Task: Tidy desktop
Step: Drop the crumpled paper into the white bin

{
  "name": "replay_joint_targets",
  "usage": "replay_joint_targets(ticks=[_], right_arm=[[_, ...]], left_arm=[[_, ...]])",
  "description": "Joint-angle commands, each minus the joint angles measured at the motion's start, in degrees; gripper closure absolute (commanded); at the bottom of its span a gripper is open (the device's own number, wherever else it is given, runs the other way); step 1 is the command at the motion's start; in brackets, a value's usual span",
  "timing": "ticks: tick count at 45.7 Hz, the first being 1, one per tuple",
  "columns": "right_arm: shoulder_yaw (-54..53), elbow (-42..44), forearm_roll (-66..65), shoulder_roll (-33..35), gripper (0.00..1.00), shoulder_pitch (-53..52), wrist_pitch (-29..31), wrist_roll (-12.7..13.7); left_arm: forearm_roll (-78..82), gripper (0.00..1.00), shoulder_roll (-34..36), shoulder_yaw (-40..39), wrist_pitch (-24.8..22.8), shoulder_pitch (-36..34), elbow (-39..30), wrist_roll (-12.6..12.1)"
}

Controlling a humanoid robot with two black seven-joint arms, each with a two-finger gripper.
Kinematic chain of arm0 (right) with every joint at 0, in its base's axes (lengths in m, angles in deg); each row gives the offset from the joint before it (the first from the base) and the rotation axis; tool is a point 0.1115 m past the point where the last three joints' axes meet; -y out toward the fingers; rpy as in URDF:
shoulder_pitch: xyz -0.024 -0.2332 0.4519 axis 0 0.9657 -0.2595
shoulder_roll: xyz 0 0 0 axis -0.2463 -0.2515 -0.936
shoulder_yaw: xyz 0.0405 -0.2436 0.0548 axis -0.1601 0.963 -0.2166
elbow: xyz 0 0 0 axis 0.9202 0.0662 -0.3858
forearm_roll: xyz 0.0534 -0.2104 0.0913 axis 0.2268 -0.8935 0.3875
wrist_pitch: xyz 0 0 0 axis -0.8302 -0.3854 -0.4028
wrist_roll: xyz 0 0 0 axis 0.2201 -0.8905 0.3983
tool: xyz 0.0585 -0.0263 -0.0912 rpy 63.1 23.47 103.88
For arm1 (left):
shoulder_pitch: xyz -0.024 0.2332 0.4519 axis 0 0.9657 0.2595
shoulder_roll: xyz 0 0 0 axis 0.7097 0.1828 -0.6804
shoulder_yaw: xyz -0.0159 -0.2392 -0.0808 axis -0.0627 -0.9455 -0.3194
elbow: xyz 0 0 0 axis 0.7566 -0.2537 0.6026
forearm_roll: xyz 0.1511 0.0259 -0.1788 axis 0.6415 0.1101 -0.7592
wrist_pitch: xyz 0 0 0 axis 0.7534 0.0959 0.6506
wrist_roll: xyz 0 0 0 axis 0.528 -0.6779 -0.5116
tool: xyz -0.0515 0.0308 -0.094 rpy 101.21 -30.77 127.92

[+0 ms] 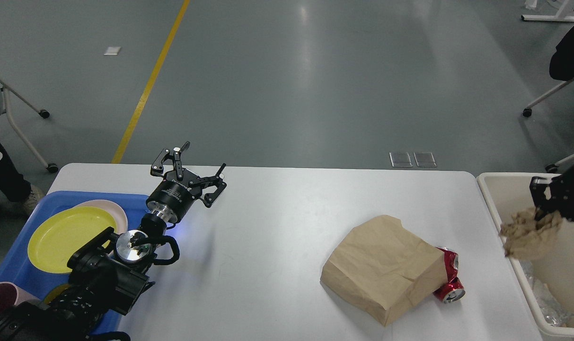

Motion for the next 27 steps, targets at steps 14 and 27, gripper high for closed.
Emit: replay_joint_targets(ticks=[14,27], right_arm=[[1.3,17.4,-0.7,1.3,1.00,-9.2,0.0,-0.1],[2.4,21.4,-0.4,3.5,1.00,-3.1,-15.3,-0.1]], left_arm=[[-0.1,0.03,0.0,0.0,0.0,0.0,0.0,0.0],[0.0,0.03,0.0,0.0,0.0,0.0,0.0,0.0]])
